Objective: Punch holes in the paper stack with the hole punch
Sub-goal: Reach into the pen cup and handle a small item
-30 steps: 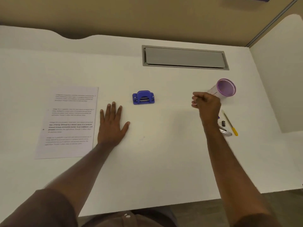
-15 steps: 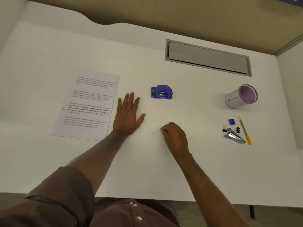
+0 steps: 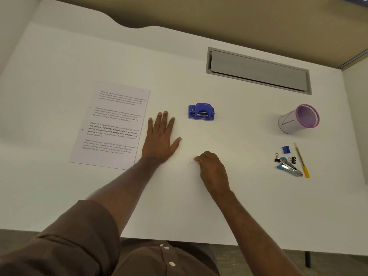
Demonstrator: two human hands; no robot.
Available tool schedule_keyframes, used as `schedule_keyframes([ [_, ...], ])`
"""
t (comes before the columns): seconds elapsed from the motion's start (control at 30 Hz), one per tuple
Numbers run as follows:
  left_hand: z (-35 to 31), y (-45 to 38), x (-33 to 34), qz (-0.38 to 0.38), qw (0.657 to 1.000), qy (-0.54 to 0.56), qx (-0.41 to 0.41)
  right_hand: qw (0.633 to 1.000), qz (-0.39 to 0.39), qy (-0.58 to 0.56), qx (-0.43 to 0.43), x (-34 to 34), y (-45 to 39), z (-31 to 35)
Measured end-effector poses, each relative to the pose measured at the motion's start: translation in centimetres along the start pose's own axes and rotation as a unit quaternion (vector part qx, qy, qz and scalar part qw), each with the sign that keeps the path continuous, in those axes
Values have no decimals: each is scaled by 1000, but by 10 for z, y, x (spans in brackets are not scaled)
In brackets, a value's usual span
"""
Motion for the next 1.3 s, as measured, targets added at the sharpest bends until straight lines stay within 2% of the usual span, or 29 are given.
schedule_keyframes([
  [0.17, 0, 0, 0, 3, 1000, 2, 0, 998, 28, 36, -42, 6, 4, 16],
  [0.37, -1, 0, -1, 7, 1000, 3, -1, 996, 46, 52, -53, 6, 2, 19],
  [0.5, 0, 1, -1, 5, 1000, -1, 0, 989, 55, 82, -114, 5, 3, 27],
  [0.63, -1, 0, -1, 8, 1000, 0, -1, 968, 62, 168, -177, 5, -4, 34],
  [0.8, -1, 0, -1, 7, 1000, 3, 0, 951, 30, 199, -234, 5, -12, 38],
  [0.87, -1, 0, -1, 12, 1000, 2, 0, 954, 13, 194, -229, 5, -14, 40],
  [0.93, 0, 0, -1, 11, 1000, 4, 0, 971, 8, 160, -176, 7, -15, 35],
  [1.0, 0, 0, -1, 8, 1000, 2, 2, 996, -2, 69, -51, 7, -18, 14],
  [1.07, 0, 0, -1, 9, 1000, -3, 4, 995, 11, -49, 82, 6, -19, -4],
  [1.17, 0, 0, -1, 14, 1000, -3, 4, 966, -14, -155, 207, 0, -21, -19],
  [1.3, 1, 1, 1, 9, 1000, 6, 2, 895, -55, -285, 339, -18, -36, -46],
])
Point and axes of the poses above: each hand's wrist, its own y-axis away from the middle knuckle, its own x-axis out of the palm, z = x × y, the point moved 5 cm from there along -y, towards the middle knuckle, and after that the axes turned 11 degrees about -z, right-handed, at the moved point
